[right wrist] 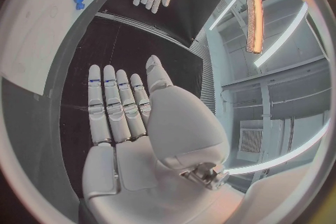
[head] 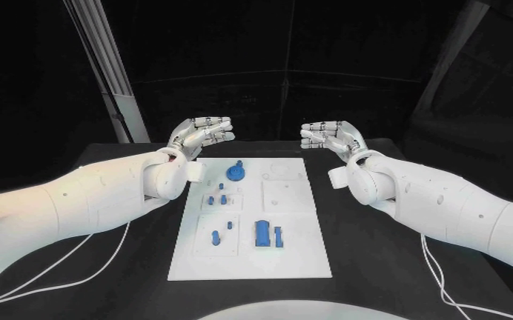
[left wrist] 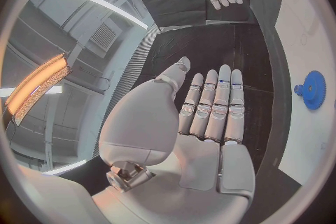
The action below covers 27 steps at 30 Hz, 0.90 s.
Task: Assemble the parts on the task board
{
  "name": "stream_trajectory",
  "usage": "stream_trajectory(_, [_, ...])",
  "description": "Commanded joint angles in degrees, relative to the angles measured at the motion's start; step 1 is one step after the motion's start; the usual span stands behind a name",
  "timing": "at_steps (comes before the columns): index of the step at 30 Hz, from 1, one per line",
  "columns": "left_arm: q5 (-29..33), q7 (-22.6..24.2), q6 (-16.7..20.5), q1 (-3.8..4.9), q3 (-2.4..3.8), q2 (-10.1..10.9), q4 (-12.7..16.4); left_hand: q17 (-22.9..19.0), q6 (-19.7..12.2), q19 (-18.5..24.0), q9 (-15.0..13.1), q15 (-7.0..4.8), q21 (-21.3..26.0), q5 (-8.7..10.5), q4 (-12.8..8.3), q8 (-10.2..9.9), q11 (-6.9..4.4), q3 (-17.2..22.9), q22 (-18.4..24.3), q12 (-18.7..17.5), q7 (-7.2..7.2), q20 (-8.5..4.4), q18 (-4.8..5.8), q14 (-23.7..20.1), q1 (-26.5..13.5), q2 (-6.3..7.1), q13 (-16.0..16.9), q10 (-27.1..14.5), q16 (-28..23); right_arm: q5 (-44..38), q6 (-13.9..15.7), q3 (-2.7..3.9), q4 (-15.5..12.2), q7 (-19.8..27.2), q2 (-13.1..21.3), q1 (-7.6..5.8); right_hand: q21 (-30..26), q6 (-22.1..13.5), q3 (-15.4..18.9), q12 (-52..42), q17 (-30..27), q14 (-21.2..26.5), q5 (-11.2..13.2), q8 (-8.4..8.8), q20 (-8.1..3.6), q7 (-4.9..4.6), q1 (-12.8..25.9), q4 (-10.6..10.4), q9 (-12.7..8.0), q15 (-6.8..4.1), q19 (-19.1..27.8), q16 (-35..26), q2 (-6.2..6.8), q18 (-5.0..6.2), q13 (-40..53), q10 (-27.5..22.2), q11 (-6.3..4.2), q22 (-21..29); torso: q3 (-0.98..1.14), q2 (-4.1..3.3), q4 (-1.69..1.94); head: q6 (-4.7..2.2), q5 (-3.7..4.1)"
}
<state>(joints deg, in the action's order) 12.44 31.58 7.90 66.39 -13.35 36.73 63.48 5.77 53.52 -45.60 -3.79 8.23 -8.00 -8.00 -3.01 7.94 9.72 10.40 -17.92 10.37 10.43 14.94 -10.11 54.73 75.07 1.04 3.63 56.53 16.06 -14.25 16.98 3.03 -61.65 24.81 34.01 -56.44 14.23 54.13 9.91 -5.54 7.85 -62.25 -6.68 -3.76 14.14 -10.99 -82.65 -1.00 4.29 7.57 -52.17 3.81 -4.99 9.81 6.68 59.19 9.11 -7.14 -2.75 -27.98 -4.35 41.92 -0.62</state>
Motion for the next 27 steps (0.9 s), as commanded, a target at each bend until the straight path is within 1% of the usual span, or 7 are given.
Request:
stream_trajectory(1, [3.07, 3.8, 2.66, -0.36, 0.12, -0.91, -1.34, -0.57, 0.47, -0.12, 0.11, 0.15, 0.57, -0.01, -0.06, -0.61, 0.15, -0.57, 0.99, -0.88, -0.12, 0.23, -0.54, 0.7, 0.03, -0.51, -0.09, 0.4, -1.71, 3.62, -4.78, 0.12, 2.49, 4.38, -1.67, 0.03, -0.68, -0.37, 0.22, 0.39, -1.03, -0.21, -0.16, 0.22, -0.04, -0.23, 0.48, 0.65, -0.27, 0.05, -0.54, -0.25, -0.52, 0.76, -0.97, 0.39, 0.22, 0.52, 0.37, 0.11, 0.29, -1.78, -0.34])
stream_trajectory(2, [3.14, 3.87, 2.7, -0.49, 0.13, -1.16, -1.67, -0.71, 0.5, -0.2, 0.1, 0.19, 0.69, -0.01, -0.06, -0.77, 0.13, -0.68, 1.26, -1.12, -0.05, 0.26, -0.53, 0.85, 0.04, -0.57, -0.09, 0.47, -2.15, 3.57, -5.11, 0.14, 3.15, 4.49, -2.15, 0.07, -0.97, -0.42, 0.31, 0.52, -1.45, -0.22, -0.18, 0.21, -0.02, -0.26, 0.64, 0.94, -0.35, 0.08, -0.71, -0.24, -0.67, 0.76, -1.36, 0.42, 0.26, 0.74, 0.45, 0.03, 0.28, -2.28, -0.4])
stream_trajectory(3, [0.55, 0.5, 0.53, -0.31, 0.05, -0.68, -0.82, -5.77, -15.96, 13.68, 3.79, -2.3, 2.69, 2.4, 3.01, -2.73, -2.89, -3.37, 6.02, -3.66, -3.22, -4.48, 3.03, -16.2, -22.52, -1.04, -3.63, -16.94, -5.92, 0.76, -0.85, 0.06, 1.73, 0.81, -1.18, 0.06, -4.65, -16.33, -2.75, 5.54, -2.98, 18.67, 2.0, 3.76, -4.28, 3.21, 25.04, 1.0, -4.29, -2.27, 15.51, -3.81, 4.99, -2.94, -2.6, -17.62, -2.6, 2.47, 0.12, 0.04, 0.1, -1.0, -0.19])
stream_trajectory(13, [-1.95, 0.06, 7.39, -1.45, 2.61, 0.98, 4.43, -5.77, -27.72, 23.71, 3.79, -4.19, 8.0, 8.0, 3.01, -7.94, -5.02, -5.58, 9.92, -5.92, -5.47, -7.67, 4.56, -28.17, -39.12, -1.04, -3.63, -29.3, -9.36, 3.84, 5.55, -0.64, -5.14, 1.76, 1.53, -0.8, -7.77, -28.16, -4.94, 5.54, -7.85, 32.08, 6.68, 3.76, -7.32, 5.54, 42.99, 1.0, -4.29, -7.57, 26.67, -3.81, 4.99, -3.94, -6.68, -30.39, -4.58, 7.14, 1.5, -1.66, 2.33, -4.43, 0.23])
stream_trajectory(14, [-2.45, -0.03, 8.75, -1.68, 3.12, 1.31, 5.47, -5.77, -28.85, 24.67, 3.79, -8.23, 8.0, 8.0, 3.01, -7.94, -5.23, -5.83, 10.26, -6.08, -5.7, -7.98, 4.56, -29.33, -40.69, -1.04, -3.63, -30.49, -9.62, 4.46, 6.82, -0.78, -6.5, 1.95, 2.07, -0.97, -7.93, -28.72, -5.05, 5.54, -7.85, 32.73, 6.68, 3.76, -7.47, 5.66, 43.86, 1.0, -4.29, -7.57, 27.21, -3.81, 4.99, -4.26, -6.68, -31.01, -4.69, 7.14, 1.73, -1.95, 2.71, -5.02, 0.31])
stream_trajectory(25, [-9.48, -1.27, 28.09, -4.88, 10.32, 6.0, 20.26, -5.77, -37.89, 32.33, 3.79, -8.23, 8.0, 8.0, 3.01, -7.94, -9.72, -10.4, 13.07, -10.37, -10.43, -10.53, 5.8, -38.63, -53.28, -1.04, -3.63, -40.03, -11.96, 12.26, 23.01, -2.58, -23.88, 4.37, 8.93, -3.16, -14.23, -38.23, -9.91, 5.54, -7.85, 43.75, 6.68, 3.76, -9.98, 10.99, 58.33, 1.0, -4.29, -7.57, 36.51, -3.81, 4.99, -5.79, -6.68, -41.55, -9.11, 7.14, 2.75, -3.2, 4.35, -7.55, 0.62])
stream_trajectory(27, [-10.39, -1.43, 30.58, -5.3, 11.25, 6.6, 22.17, -5.77, -38.91, 33.23, 3.79, -8.23, 8.0, 8.0, 3.01, -7.94, -9.72, -10.4, 13.4, -10.37, -10.43, -10.82, 10.11, -39.71, -54.75, -1.04, -3.63, -41.15, -16.06, 13.06, 24.67, -2.76, -25.66, 4.62, 9.63, -3.39, -14.23, -39.32, -9.91, 5.54, -7.85, 45.05, 6.68, 3.76, -14.14, 10.99, 60.03, 1.0, -4.29, -7.57, 37.63, -3.81, 4.99, -9.81, -6.68, -42.79, -9.11, 7.14, 2.75, -3.2, 4.35, -7.55, 0.62])
